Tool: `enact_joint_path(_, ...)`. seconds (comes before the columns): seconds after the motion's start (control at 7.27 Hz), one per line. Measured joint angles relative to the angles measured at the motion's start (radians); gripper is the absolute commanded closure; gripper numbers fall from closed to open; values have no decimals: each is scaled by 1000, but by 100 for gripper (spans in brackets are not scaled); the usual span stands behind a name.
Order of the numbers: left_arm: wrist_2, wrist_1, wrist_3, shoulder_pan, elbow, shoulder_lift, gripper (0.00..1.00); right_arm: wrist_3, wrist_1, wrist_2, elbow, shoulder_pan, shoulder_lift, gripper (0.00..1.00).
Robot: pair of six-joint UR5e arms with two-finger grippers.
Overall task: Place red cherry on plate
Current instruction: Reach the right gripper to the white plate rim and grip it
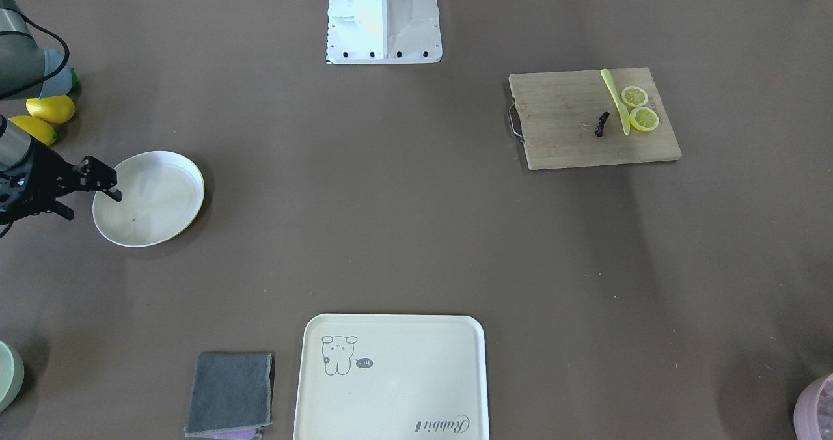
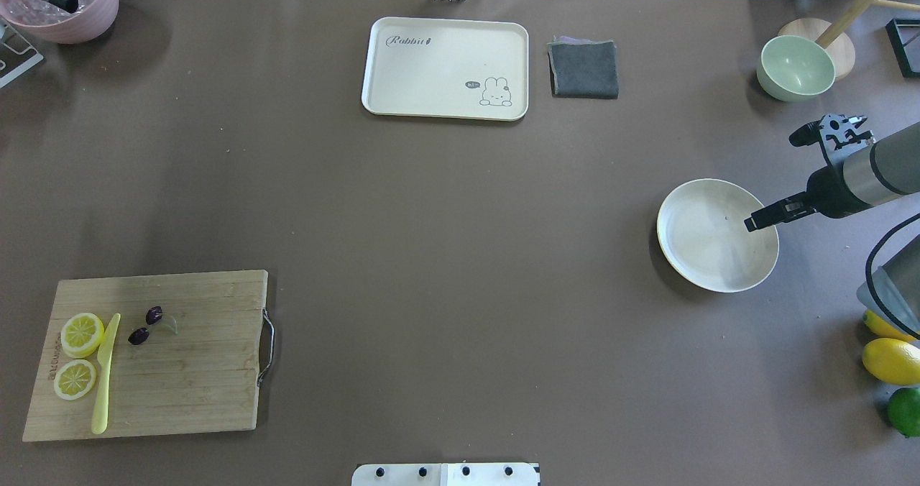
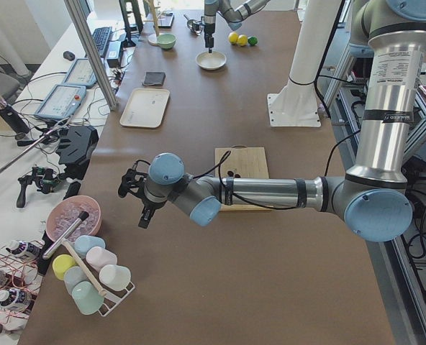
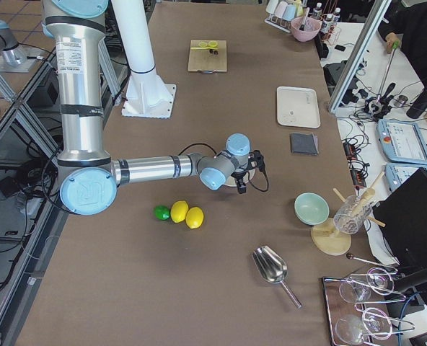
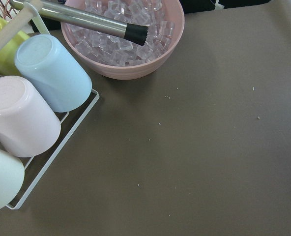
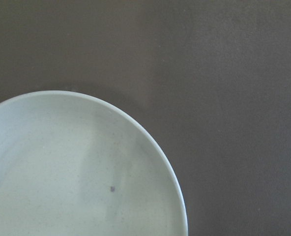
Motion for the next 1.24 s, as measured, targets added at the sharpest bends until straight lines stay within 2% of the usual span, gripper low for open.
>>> enact_joint_path(0.14, 0, -1, 0, 0, 0, 0, 3, 1, 2, -9, -3, -5, -2, 100)
enact_joint_path(0.83, 0, -1, 8, -2, 0, 0, 3, 3, 2, -51, 3, -12, 1, 100)
enact_joint_path(0.96, 0, -1, 11, -3, -1, 0, 3, 4, 3, -35, 11, -11, 2, 100)
enact_joint_path(1.24, -1, -1, 12, -6, -8, 1, 3, 13, 2, 80, 33, 28, 13, 100)
